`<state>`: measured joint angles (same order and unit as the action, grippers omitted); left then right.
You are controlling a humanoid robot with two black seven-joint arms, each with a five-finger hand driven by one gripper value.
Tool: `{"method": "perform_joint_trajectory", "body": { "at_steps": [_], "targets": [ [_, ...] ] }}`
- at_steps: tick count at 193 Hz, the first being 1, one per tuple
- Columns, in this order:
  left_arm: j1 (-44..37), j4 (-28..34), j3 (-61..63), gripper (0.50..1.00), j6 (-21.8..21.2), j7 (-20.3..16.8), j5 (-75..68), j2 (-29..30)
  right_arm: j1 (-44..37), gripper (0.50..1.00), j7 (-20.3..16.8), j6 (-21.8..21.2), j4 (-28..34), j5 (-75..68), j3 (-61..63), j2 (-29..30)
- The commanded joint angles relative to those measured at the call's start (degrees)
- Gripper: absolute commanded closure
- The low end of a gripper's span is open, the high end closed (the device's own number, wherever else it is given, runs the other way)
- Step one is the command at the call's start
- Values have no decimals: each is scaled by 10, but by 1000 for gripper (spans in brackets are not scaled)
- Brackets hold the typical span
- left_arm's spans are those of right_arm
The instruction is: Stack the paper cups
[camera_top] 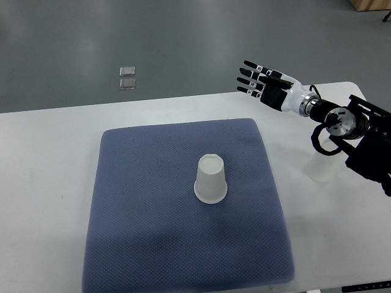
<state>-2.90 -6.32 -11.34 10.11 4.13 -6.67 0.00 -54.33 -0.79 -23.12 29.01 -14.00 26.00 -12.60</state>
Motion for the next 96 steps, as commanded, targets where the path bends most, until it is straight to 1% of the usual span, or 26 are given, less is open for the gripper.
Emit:
{"method": "perform_joint_trajectory", "body": {
  "at_steps": [1, 96],
  "targets": [
    [2, -1, -1, 500, 0, 0, 1, 0, 0, 576, 0, 0, 0, 0, 0, -1],
    [3, 3, 1, 500, 0, 0, 0, 0, -1, 576, 4, 2, 0, 0, 5, -4]
  ]
}}
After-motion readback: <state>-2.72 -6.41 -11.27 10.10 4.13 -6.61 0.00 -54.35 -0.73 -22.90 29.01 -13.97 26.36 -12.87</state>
